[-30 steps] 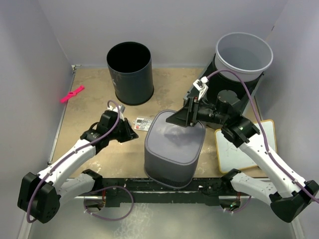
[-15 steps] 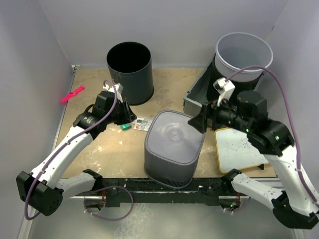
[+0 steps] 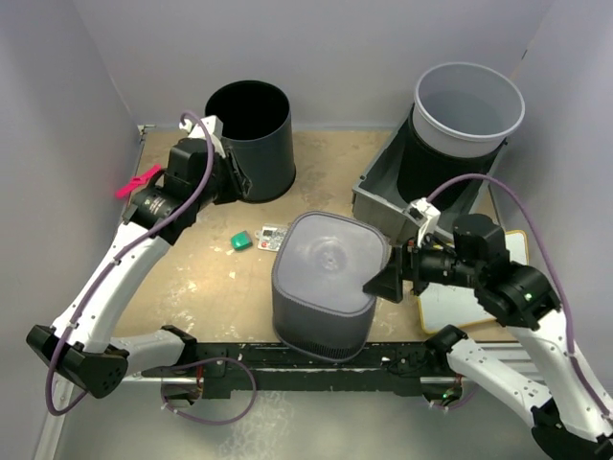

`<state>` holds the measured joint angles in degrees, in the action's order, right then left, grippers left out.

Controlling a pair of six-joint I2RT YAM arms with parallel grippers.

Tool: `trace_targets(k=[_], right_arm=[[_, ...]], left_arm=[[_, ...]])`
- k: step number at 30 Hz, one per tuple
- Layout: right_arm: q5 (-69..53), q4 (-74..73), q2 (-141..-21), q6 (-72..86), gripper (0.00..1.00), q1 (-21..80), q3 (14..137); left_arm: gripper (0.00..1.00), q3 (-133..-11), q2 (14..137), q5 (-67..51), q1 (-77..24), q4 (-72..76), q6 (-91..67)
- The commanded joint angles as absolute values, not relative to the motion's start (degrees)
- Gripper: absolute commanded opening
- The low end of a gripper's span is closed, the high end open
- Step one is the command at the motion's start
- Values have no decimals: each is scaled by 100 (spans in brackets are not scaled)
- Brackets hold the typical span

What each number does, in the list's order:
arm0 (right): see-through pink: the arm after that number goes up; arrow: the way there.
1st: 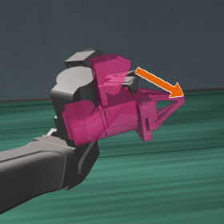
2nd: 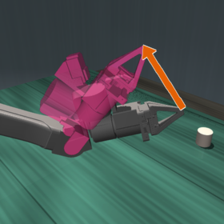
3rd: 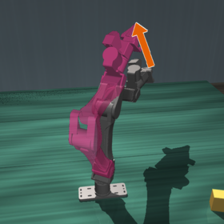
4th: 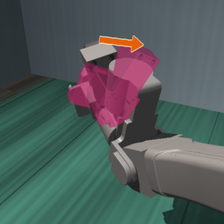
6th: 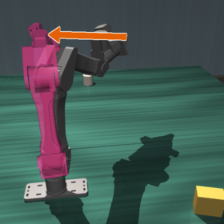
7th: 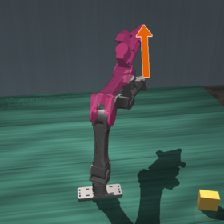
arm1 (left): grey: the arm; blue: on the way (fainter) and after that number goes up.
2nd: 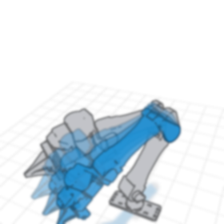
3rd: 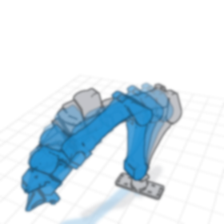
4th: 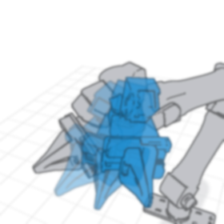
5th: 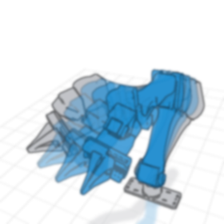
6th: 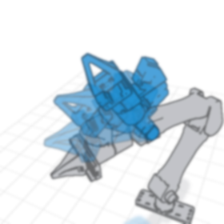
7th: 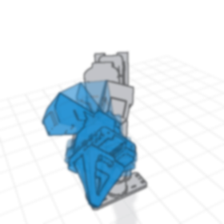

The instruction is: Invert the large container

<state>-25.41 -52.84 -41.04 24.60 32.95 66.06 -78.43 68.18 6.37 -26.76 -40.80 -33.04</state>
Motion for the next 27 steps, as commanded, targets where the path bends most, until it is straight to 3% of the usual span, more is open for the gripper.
trace_targets(k=[1, 7, 13, 15, 19, 27], right_arm=[[-3862, -3905, -4322, 2898, 84, 3295, 5856], [-4165, -955, -4939, 3920, 83, 3333, 4864], [-3735, 1608, -5971, 4862, 86, 3540, 4465], [-3627, 1317, -6163, 4599, 88, 3541, 4826], [-2835, -695, -5796, 3526, 95, 3531, 5552], [-983, -2800, -4377, 3064, 99, 3507, 5145]], left_arm=[[32, -8317, 6832, 1112, -2690, -4228, -3080], [32, -8865, 6771, 1579, -2691, -4307, -3132], [33, -9864, 6921, 1615, -2689, -4442, -3021], [34, -10105, 6999, 1622, -2689, -4486, -2997], [34, -10382, 7078, 1616, -2694, -4577, -2898], [35, -10289, 7146, 1054, -2694, -4119, -2636]])
